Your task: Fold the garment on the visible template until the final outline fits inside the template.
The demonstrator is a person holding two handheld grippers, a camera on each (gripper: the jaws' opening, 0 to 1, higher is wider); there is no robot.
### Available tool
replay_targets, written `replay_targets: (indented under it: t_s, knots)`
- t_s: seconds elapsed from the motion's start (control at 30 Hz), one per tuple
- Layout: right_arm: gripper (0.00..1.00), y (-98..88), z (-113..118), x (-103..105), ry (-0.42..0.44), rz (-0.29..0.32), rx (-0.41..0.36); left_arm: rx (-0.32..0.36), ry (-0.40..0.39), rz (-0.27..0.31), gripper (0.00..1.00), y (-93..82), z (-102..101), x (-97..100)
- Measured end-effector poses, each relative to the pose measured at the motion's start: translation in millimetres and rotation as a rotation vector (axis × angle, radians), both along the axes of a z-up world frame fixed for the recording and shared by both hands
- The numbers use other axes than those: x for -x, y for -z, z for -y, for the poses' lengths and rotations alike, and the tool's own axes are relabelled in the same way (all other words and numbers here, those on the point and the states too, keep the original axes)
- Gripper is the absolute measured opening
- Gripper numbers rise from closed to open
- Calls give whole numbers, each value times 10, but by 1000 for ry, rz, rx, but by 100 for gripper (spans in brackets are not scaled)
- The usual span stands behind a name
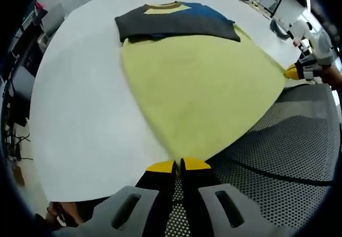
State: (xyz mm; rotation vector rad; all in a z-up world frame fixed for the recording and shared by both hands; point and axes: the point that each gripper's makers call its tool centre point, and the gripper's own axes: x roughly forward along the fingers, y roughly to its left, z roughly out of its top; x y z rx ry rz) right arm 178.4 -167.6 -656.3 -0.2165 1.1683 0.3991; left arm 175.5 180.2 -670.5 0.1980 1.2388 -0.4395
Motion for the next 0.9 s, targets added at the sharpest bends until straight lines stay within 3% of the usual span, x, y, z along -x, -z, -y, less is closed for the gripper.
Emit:
replay_targets:
  t_s: [0.17, 0.3, 0.53, 0.9]
  knots:
    - [0, -1, -13, 40, -8, -13, 4, -17, 33, -1, 10, -13, 3, 19]
    - [0, -89, -18, -19, 1, 13, -4, 0, 2, 1, 10, -87, -3, -16]
    - [0, -342, -37, -258, 42, 121, -40, 42, -65, 53, 10, -312, -13, -209]
    - [0, -756, -57, -700, 49, 275, -87, 91, -173, 179, 10, -723, -49, -736]
